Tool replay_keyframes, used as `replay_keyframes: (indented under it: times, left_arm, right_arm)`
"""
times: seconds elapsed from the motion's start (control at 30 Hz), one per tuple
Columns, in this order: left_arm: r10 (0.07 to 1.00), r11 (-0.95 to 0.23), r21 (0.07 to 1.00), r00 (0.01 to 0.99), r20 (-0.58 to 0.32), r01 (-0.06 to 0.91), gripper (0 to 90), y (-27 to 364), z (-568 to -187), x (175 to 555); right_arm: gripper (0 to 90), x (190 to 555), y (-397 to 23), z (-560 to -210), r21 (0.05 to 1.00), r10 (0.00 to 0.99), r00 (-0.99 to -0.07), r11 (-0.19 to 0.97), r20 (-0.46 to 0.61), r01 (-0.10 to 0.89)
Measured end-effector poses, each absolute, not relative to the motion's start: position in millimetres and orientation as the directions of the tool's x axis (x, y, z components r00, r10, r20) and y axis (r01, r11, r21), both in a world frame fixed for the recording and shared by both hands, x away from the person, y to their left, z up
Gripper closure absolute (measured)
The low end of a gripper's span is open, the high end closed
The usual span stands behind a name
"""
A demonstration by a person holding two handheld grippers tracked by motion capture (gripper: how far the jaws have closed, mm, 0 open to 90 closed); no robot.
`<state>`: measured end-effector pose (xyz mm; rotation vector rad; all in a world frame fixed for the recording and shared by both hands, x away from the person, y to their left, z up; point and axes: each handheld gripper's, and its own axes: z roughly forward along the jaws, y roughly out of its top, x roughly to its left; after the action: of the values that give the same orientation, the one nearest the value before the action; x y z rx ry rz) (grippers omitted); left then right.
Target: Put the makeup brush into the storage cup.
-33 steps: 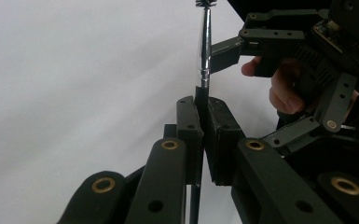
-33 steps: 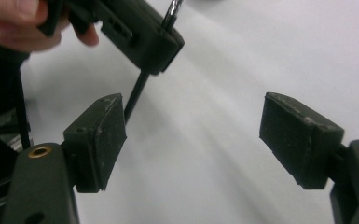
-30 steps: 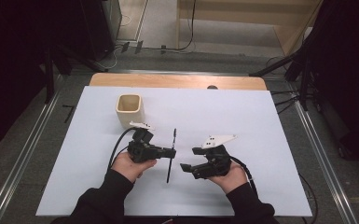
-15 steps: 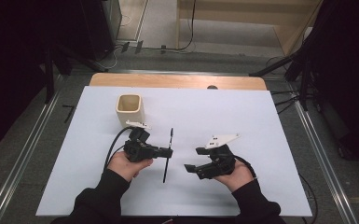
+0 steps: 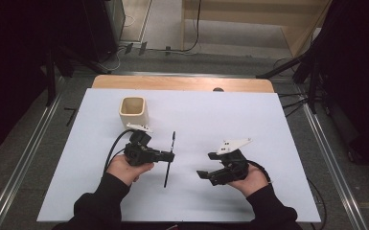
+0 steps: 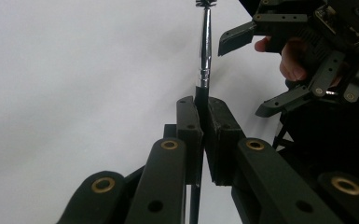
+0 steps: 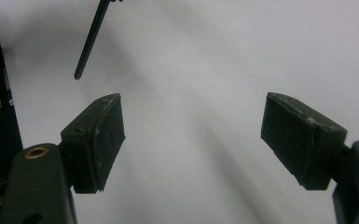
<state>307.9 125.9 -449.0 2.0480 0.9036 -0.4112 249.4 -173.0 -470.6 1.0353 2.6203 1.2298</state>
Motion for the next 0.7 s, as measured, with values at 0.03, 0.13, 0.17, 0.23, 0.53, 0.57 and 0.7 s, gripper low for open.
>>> replay_keyframes:
  times: [0.03,0.13,0.17,0.23,0.53,0.57,0.7]
  left_arm:
    - [0.451,-0.393,0.566,0.689,-0.568,0.724,85.3,126.2,-448.6,308.0]
    - [0.453,-0.396,0.570,0.693,-0.561,0.720,85.3,126.8,-447.1,307.6]
    - [0.453,-0.395,0.571,0.693,-0.561,0.720,85.3,127.0,-446.9,307.6]
    - [0.452,-0.395,0.572,0.694,-0.560,0.719,85.3,128.0,-446.9,308.0]
    - [0.457,-0.388,0.570,0.688,-0.563,0.724,85.3,132.6,-445.9,309.3]
    - [0.456,-0.391,0.571,0.690,-0.562,0.722,85.3,133.5,-445.9,309.8]
    - [0.459,-0.387,0.570,0.687,-0.563,0.725,85.3,136.6,-445.2,310.7]
  right_arm:
    - [23.0,249.2,-174.9,-470.7,0.705,0.597,-0.774,0.456,0.210,0.543]
    - [23.0,248.4,-180.7,-470.4,0.707,0.599,-0.775,0.458,0.203,0.539]
    - [23.0,247.8,-182.7,-470.0,0.704,0.601,-0.772,0.456,0.208,0.544]
    - [23.0,247.6,-186.9,-470.1,0.704,0.601,-0.774,0.461,0.200,0.540]
    - [23.1,244.0,-199.6,-472.9,0.699,0.614,-0.766,0.463,0.191,0.545]
    - [23.1,243.5,-200.7,-472.9,0.696,0.619,-0.761,0.461,0.193,0.551]
    - [23.1,242.3,-205.7,-473.9,0.697,0.624,-0.755,0.452,0.199,0.557]
